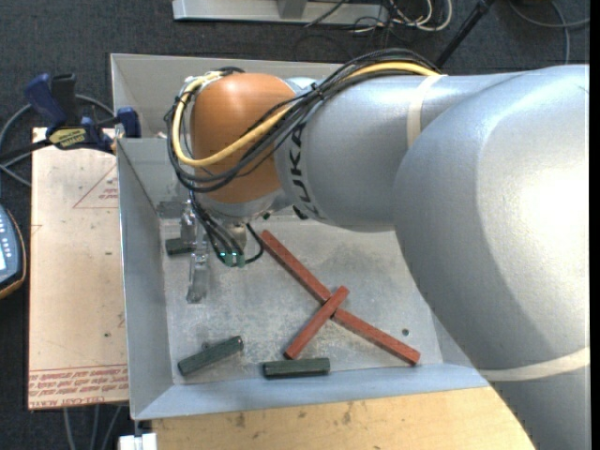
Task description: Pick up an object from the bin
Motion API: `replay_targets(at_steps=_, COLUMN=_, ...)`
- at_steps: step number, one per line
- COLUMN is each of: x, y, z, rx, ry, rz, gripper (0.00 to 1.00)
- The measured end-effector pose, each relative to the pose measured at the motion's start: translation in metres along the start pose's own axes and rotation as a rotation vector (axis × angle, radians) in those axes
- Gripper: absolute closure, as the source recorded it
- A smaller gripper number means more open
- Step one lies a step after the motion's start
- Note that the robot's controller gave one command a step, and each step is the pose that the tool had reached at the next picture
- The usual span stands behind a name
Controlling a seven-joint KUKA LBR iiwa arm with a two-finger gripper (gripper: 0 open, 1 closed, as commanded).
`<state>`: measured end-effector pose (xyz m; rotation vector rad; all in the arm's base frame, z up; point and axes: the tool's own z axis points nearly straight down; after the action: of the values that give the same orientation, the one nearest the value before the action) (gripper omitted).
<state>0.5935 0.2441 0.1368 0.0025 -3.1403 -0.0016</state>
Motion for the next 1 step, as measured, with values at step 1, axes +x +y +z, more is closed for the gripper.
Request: replay_targets(at_steps=1, x=-0.0110, y=-0.1083, z=0.0663, rx=0.004, ry=0.001, rz=-0.127, gripper=0.00)
